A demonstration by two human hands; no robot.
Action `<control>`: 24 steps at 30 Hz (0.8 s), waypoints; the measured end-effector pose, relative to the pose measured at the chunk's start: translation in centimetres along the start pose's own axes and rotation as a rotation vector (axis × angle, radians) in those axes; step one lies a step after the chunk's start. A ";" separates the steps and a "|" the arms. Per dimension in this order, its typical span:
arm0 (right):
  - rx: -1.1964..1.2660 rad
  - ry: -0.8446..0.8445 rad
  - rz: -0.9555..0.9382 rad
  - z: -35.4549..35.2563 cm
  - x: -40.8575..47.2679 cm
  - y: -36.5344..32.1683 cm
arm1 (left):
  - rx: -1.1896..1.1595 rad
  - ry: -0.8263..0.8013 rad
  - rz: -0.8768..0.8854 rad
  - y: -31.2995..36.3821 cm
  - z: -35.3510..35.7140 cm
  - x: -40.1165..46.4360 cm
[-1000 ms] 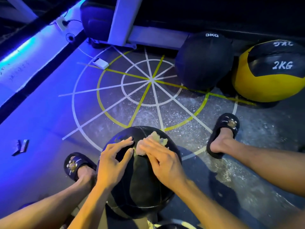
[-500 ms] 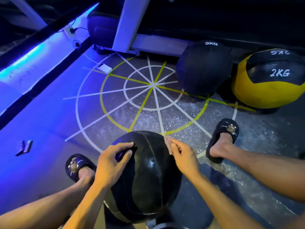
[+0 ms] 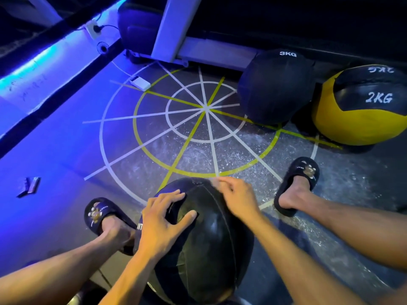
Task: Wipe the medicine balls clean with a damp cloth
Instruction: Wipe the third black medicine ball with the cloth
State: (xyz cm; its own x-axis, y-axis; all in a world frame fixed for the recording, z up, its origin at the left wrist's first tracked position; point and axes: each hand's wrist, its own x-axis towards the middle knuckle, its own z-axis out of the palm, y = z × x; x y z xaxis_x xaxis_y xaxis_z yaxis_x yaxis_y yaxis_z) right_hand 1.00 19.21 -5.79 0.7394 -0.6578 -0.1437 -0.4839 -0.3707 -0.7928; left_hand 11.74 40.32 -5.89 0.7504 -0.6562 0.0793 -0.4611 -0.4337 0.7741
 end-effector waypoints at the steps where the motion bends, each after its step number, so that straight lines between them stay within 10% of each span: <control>1: -0.028 -0.018 0.170 -0.8 1.0 1.0 | 0.007 0.000 0.005 -0.1 0.0 0.0; 7: 0.034 -0.257 -0.197 1.7 0.2 -4.3 | 0.022 -0.018 0.012 -0.3 -0.1 0.2; 11: -0.164 -0.253 0.175 0.2 5.9 -0.9 | 0.000 -0.015 0.009 0.0 0.2 0.0; 16: -0.083 -0.408 -0.099 2.6 4.8 -4.5 | -0.009 -0.014 0.008 0.1 0.3 0.4; 21: -0.215 -0.361 0.181 1.1 8.1 -1.8 | -0.006 -0.034 -0.006 0.0 0.6 0.3; 24: -0.074 -0.463 0.011 2.7 6.9 -4.4 | -0.014 -0.012 0.001 -0.3 0.8 0.7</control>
State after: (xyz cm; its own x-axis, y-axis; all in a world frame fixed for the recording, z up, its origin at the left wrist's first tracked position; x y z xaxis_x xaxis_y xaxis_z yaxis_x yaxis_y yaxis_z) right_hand 9.49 18.05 -4.94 0.8569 -0.3066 -0.4143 -0.5126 -0.4224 -0.7476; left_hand 12.03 39.50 -6.54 0.7442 -0.6639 0.0732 -0.4553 -0.4241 0.7829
